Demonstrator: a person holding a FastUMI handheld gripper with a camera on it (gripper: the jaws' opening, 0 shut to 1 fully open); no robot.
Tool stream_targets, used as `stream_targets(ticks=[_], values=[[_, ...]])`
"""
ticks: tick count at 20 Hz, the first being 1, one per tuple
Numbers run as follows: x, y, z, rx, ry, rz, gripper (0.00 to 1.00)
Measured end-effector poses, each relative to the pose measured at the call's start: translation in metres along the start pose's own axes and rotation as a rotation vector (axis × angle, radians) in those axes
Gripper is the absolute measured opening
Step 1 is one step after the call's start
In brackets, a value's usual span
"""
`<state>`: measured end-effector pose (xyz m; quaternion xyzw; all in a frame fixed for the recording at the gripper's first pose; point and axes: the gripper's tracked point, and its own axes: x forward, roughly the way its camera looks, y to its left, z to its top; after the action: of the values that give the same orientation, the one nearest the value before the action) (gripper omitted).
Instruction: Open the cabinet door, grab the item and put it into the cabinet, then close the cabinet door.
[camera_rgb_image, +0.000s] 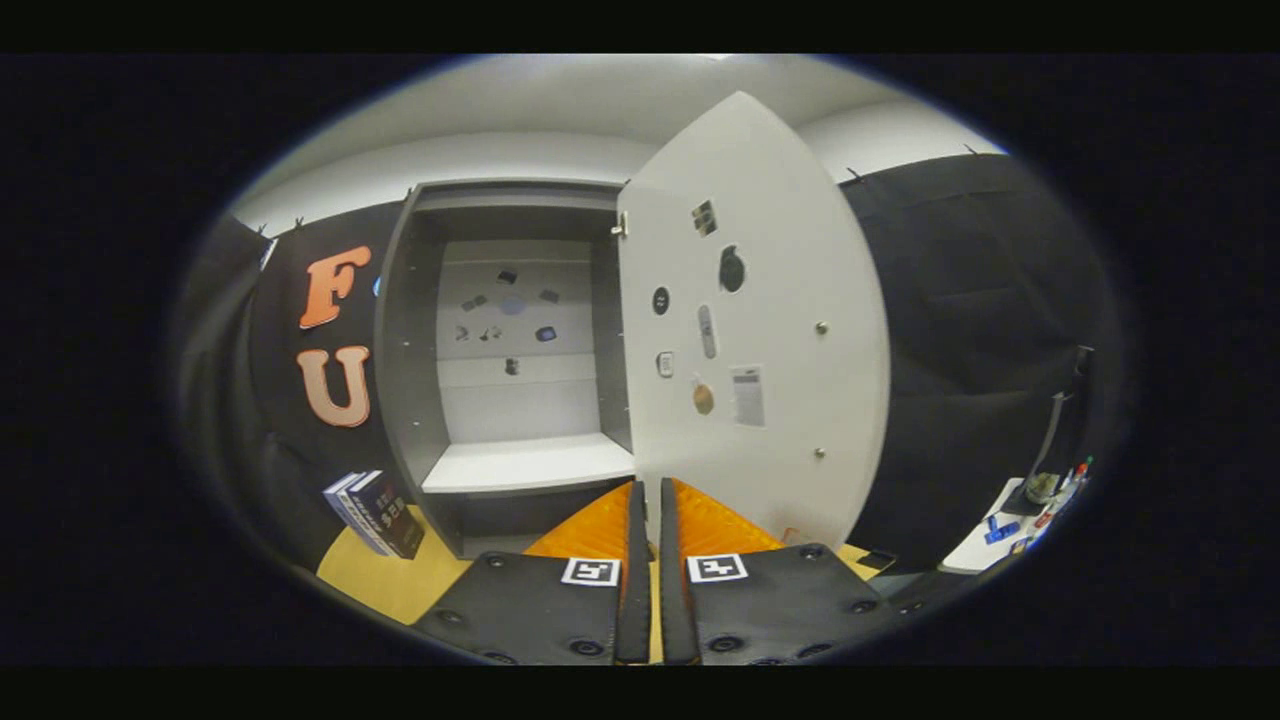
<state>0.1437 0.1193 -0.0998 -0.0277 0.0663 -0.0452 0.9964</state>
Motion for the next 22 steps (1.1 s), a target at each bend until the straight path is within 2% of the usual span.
stream_targets(ticks=[3,8,12,17,19,21,22], values=[[0.021,0.036,-0.024,-0.002,0.018,0.076,0.19],[0.046,0.074,-0.059,-0.024,0.038,0.143,0.19],[0.066,0.092,-0.099,-0.018,0.111,0.174,0.19],[0.092,0.103,-0.156,-0.035,0.209,0.184,0.26],[0.099,0.108,-0.181,-0.036,0.248,0.194,0.51],[0.105,0.109,-0.205,-0.044,0.283,0.194,0.66],[0.110,0.108,-0.216,-0.053,0.301,0.189,0.68]])
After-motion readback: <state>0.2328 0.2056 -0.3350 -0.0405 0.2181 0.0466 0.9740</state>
